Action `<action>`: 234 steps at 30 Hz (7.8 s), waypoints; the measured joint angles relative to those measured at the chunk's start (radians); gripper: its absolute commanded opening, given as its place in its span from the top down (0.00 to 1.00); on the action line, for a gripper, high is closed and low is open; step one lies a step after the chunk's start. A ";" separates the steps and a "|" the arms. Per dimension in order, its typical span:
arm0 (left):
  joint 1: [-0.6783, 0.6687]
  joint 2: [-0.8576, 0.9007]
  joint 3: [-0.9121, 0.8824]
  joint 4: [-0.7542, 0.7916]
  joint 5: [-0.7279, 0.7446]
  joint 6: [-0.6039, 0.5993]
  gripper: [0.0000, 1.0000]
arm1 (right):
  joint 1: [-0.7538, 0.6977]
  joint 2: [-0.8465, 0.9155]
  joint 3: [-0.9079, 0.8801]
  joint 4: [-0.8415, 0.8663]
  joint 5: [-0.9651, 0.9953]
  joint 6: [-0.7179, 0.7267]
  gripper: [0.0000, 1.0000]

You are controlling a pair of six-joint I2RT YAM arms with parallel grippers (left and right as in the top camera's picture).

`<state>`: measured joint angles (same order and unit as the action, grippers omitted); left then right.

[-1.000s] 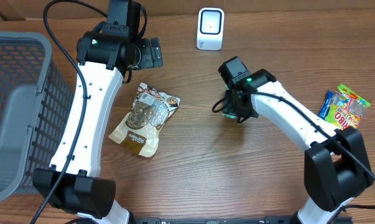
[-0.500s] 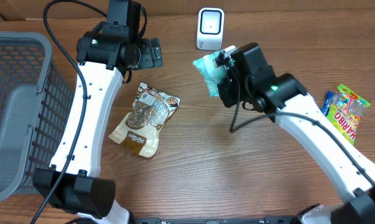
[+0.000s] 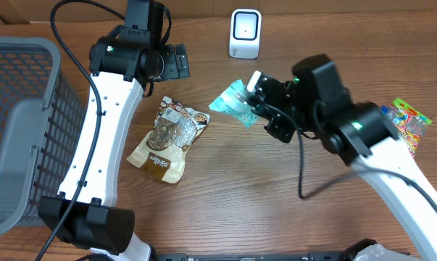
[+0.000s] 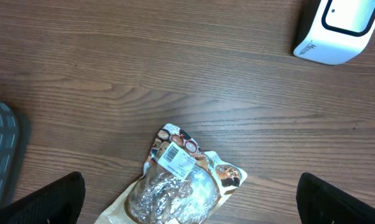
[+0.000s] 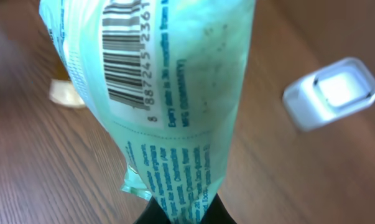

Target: Scan the item barcode

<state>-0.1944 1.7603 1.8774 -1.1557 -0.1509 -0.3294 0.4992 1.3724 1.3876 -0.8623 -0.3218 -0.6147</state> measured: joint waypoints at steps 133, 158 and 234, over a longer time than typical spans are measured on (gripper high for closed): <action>0.000 0.000 0.000 0.000 0.000 0.000 0.00 | -0.315 0.579 -0.304 0.520 -0.246 1.260 0.94; 0.000 0.000 0.000 0.000 0.000 0.000 0.01 | -0.111 0.466 0.003 0.050 0.701 1.096 0.96; 0.000 0.000 0.000 0.000 0.000 0.000 0.00 | 0.077 0.652 0.124 -0.234 1.232 1.027 0.96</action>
<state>-0.1944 1.7603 1.8774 -1.1557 -0.1509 -0.3294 0.5762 2.0247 1.5120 -1.0966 0.9104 0.4118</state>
